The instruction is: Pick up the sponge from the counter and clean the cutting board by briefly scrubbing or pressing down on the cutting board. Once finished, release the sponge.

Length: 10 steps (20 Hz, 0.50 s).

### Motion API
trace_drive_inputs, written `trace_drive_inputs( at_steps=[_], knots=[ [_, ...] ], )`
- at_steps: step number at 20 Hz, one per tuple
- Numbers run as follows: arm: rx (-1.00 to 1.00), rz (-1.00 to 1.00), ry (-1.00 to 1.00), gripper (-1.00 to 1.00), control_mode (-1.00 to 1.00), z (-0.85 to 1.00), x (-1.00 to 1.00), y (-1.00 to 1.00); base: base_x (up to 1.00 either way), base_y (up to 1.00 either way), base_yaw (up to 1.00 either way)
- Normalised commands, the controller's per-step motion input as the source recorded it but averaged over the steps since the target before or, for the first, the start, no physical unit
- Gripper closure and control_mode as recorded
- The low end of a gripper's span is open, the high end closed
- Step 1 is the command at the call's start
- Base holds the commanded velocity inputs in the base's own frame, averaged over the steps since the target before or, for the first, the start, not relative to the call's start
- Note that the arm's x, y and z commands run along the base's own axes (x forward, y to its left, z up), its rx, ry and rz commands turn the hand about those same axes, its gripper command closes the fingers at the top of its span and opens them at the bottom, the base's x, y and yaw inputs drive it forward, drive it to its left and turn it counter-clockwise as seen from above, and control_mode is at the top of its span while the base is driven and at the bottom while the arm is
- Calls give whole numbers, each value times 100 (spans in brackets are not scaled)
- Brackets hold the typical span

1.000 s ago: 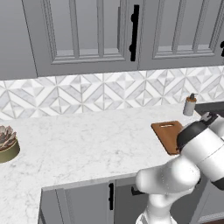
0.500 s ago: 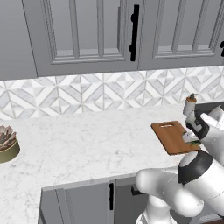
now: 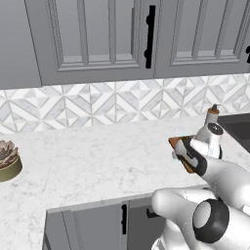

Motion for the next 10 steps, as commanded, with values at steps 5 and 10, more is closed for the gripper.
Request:
trace_drive_inputs(
  at_steps=[5, 10],
  knots=[
    [-2, 0, 0, 100, -100, -20, 62, 100, 0, 0, 0],
    [-7, -1, 4, 100, -100, -16, 52, 72, 0, 0, 0]
  ],
)
